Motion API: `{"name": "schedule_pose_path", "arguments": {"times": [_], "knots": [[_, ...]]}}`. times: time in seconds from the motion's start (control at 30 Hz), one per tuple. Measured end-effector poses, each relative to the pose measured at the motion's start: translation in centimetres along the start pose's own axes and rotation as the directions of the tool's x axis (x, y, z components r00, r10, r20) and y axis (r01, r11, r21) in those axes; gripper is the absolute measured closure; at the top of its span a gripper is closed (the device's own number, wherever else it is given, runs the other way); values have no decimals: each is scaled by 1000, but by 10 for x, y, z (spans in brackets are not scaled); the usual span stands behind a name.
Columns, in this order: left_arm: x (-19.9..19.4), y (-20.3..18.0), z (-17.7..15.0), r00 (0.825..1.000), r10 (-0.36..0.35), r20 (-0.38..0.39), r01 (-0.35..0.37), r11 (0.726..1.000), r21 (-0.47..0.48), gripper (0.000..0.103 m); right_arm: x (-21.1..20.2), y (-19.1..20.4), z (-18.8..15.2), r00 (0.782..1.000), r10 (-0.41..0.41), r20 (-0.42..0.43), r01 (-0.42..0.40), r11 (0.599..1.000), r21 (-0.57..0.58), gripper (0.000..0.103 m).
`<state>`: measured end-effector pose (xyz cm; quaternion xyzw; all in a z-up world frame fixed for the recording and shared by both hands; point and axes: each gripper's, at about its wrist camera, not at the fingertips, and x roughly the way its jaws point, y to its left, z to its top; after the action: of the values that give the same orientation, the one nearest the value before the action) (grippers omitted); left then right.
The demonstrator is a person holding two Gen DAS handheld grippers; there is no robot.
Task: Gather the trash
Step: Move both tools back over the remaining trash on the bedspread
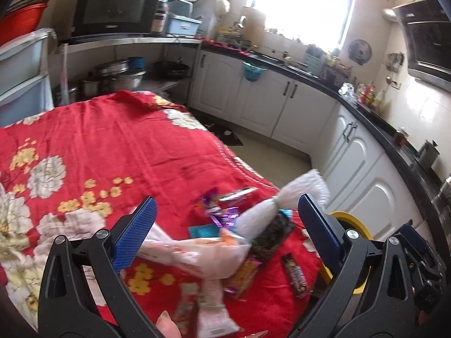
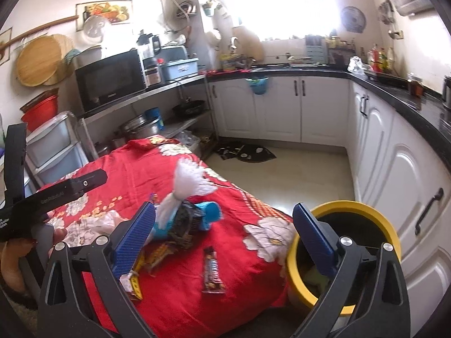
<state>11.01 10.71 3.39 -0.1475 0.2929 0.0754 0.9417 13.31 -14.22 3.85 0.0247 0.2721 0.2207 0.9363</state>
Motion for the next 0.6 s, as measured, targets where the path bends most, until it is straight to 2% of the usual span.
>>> {"name": "schedule_pose_path", "arguments": {"times": [0.33,0.6], "knots": [[6,48,-3,996,77,-35,-80,993,-82,11,34,18,11,999,41,-33,-42,999,-16,8],[26,92,-13,989,98,-110,-116,977,-178,11,76,25,17,995,60,-78,-62,998,-15,8]]}}
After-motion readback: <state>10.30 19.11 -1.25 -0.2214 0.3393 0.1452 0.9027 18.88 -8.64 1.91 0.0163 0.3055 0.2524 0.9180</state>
